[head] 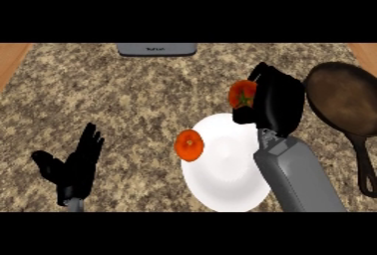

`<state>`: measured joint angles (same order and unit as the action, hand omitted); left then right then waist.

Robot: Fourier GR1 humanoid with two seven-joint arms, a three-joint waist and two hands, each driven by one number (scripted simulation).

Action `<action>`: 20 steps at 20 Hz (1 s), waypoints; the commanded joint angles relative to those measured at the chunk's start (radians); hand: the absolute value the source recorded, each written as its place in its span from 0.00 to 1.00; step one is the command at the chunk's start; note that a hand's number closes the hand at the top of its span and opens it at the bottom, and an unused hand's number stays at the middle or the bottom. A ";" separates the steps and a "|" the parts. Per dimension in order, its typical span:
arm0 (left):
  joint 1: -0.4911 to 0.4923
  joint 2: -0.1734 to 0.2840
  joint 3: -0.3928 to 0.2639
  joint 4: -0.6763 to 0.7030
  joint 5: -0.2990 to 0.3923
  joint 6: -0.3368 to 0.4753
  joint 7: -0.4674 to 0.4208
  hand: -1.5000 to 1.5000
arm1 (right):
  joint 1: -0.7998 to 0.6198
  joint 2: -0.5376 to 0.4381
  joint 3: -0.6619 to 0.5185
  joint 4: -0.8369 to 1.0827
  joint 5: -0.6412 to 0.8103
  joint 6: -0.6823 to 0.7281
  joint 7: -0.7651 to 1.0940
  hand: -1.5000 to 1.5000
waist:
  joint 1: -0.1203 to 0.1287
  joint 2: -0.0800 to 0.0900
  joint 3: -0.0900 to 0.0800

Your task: Pick the tomato from the plate and place it in the pan

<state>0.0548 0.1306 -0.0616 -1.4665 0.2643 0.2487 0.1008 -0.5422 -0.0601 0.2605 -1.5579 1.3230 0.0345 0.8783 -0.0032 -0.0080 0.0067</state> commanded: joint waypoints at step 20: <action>0.005 -0.033 -0.008 0.047 -0.033 -0.022 -0.001 0.50 | -0.151 -0.371 -0.520 0.628 -0.213 -0.383 -0.487 1.00 | 0.033 0.023 -0.005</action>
<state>0.0541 0.1113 -0.0564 -1.4734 0.2392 0.2289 0.0936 -0.6515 -0.3532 -0.1938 -1.1267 1.1262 -0.2602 0.4994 0.0189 0.0025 0.0072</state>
